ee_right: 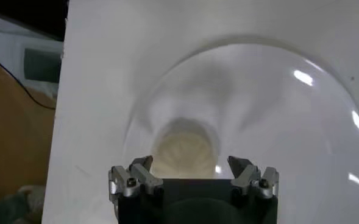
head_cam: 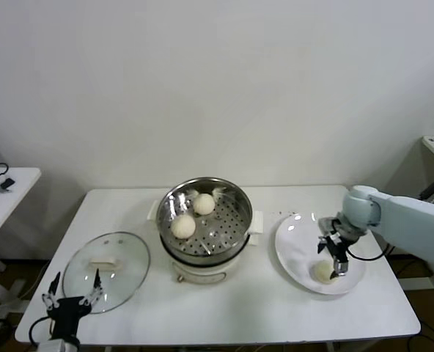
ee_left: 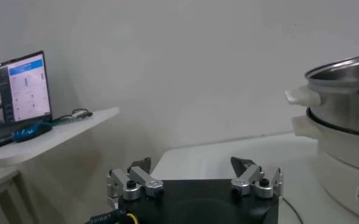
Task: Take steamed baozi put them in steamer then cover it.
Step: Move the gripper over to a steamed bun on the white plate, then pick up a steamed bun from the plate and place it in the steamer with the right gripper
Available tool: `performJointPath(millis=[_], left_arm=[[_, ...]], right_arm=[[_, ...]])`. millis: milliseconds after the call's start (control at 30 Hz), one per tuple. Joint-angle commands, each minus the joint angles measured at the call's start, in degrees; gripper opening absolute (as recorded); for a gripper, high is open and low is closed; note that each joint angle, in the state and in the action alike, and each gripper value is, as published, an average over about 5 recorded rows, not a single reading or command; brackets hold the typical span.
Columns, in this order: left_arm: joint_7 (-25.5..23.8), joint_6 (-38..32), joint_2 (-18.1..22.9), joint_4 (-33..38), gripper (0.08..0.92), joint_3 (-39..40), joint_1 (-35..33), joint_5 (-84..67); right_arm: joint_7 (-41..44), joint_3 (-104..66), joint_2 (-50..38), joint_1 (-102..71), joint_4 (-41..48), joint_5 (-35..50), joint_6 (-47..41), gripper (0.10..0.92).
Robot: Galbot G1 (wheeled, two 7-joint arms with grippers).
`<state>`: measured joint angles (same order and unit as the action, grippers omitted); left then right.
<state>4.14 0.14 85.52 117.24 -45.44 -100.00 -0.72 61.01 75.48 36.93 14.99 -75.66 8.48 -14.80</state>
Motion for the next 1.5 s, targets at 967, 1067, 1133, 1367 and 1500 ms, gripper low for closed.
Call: performJointPath(millis=[967,1067,1133,1367,1500], left_arm=[[0.1,-0.01,0.07,-0.2,0.823,0.15,-0.5,-0.22],[0.1,0.06,0.07,0.03,0.823,0.26,-0.7,-0.06],[0.1,0.08,0.11,0.15,0.823,0.27,-0.85,-0.05],[0.09,0.04,0.09,0.23,0.823,0.03,-1.52,-0.09],[0.07,0.12,0.09,0.2,0.823,0.01,-1.69,-0.05]], right_arm=[[2.83,1.95,7.03,8.8,5.49,-5.13,15.08,0.662],[4.45,4.88,10.52,16.65,4.98,-5.15,21.0,0.662],[5.1,6.83,13.06,21.66,4.82,-4.33,24.41,0.662],[7.75,9.46,20.23,33.11,3.62,-1.95,34.79,0.664],[9.3,8.1,24.17,35.6,3.78,-2.28,39.83,0.667]])
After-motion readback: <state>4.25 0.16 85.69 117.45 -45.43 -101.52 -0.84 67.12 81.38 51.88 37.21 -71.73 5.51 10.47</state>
